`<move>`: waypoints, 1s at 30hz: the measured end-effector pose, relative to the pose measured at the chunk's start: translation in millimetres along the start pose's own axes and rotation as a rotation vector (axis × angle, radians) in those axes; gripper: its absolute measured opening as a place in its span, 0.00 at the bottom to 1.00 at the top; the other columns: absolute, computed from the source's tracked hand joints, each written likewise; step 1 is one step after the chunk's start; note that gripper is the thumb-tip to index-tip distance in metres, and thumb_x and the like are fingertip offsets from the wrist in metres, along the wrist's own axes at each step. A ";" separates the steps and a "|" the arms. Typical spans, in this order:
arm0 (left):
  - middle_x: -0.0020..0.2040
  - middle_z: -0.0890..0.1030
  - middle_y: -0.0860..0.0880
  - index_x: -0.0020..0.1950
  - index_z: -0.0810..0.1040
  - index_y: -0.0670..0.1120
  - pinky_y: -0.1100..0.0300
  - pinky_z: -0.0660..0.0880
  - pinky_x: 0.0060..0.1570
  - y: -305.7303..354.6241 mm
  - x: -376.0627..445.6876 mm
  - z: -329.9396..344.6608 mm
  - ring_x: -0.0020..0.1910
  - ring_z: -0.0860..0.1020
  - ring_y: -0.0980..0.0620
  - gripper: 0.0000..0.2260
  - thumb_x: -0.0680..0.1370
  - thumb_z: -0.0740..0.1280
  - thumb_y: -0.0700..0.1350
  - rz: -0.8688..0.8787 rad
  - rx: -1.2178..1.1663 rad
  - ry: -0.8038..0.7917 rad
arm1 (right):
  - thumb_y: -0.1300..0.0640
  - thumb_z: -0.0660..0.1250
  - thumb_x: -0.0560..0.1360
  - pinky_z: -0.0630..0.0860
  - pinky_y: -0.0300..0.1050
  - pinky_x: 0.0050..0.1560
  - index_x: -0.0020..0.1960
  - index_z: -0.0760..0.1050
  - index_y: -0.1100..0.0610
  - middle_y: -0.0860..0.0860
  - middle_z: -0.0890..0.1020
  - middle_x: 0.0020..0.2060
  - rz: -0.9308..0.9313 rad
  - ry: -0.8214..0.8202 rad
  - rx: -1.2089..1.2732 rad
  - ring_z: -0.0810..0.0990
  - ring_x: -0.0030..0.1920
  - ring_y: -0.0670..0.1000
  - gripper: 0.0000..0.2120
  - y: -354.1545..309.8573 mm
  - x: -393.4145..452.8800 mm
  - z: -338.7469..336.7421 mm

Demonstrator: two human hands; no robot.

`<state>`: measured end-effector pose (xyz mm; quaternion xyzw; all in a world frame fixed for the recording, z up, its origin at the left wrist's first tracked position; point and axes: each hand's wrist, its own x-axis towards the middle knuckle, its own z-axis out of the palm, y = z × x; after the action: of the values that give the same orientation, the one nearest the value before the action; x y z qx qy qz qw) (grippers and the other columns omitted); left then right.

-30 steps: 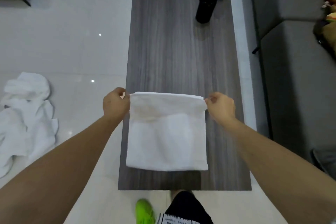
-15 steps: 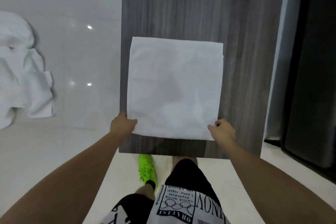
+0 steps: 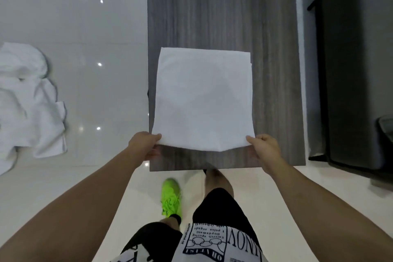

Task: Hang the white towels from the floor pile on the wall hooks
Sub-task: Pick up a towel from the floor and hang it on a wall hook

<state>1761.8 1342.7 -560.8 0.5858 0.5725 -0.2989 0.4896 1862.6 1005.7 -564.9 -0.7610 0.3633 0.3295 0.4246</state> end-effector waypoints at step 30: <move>0.55 0.80 0.40 0.53 0.79 0.38 0.48 0.81 0.50 218.4 -403.0 -130.9 0.51 0.81 0.42 0.16 0.72 0.77 0.45 1.103 -0.363 0.186 | 0.59 0.73 0.76 0.79 0.40 0.26 0.45 0.71 0.59 0.59 0.77 0.35 -0.848 0.114 0.447 0.77 0.30 0.54 0.10 -218.1 -339.9 -259.8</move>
<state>1877.8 1339.7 -98.4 0.7277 0.2658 0.1552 0.6130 1918.0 950.3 -91.2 -0.7490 0.1057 -0.0008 0.6541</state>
